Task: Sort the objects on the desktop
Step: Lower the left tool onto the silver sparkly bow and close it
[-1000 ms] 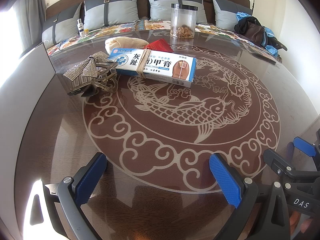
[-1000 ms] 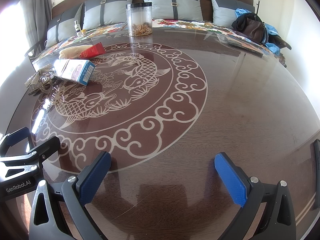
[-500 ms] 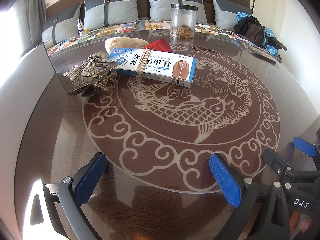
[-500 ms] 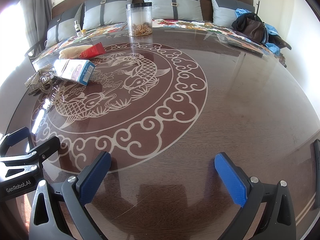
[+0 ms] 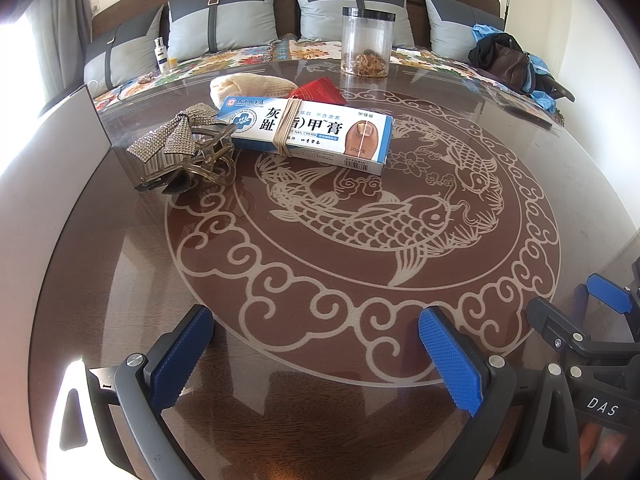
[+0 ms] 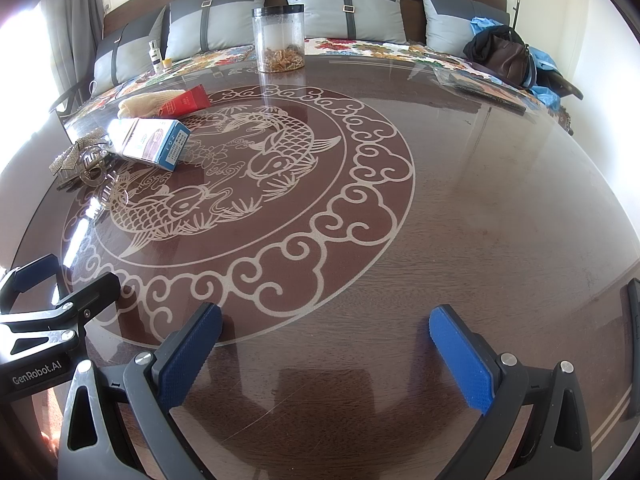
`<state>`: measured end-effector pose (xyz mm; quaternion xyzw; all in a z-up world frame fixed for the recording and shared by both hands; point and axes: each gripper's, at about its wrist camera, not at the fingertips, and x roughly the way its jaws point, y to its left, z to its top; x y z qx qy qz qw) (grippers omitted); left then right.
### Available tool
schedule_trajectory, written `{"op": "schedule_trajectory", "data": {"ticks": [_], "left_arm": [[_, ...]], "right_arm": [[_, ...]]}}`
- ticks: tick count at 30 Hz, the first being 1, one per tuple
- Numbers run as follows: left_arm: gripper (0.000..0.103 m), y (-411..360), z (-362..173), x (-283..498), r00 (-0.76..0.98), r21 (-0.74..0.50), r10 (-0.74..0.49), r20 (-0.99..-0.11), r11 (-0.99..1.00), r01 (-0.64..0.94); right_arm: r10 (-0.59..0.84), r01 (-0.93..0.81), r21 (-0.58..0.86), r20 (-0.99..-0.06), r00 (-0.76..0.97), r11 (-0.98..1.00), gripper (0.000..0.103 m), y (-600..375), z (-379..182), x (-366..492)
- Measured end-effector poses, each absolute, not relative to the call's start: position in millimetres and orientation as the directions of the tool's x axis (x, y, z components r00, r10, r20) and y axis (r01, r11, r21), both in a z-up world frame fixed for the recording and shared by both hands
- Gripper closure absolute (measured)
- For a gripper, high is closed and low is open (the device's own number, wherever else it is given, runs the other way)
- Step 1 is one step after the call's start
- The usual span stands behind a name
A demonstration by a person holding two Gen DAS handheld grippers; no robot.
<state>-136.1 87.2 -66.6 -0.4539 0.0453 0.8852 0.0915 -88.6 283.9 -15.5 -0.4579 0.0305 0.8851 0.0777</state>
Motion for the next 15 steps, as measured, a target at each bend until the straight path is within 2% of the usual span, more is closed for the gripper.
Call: {"op": "schedule_trajectory", "data": {"ticks": [5, 10, 15], "left_arm": [[0.000, 87.3, -66.7, -136.0, -0.570, -0.003, 0.121, -0.812, -0.979, -0.202], [0.000, 79.3, -62.9, -124.6, -0.468, -0.001, 0.108, -0.877, -0.975, -0.223], [0.000, 29.6, -42.8, -120.7, -0.547, -0.037, 0.120, -0.829, -0.986, -0.161]], "right_arm": [[0.110, -0.166, -0.017, -0.815, -0.569, -0.986, 0.000, 283.9, -15.6, -88.7], [0.110, -0.165, -0.017, -0.815, -0.569, -0.986, 0.000, 284.1, -15.7, -88.6], [0.109, -0.165, -0.017, -0.815, -0.569, -0.986, 0.000, 284.2, -15.6, -88.5]]}}
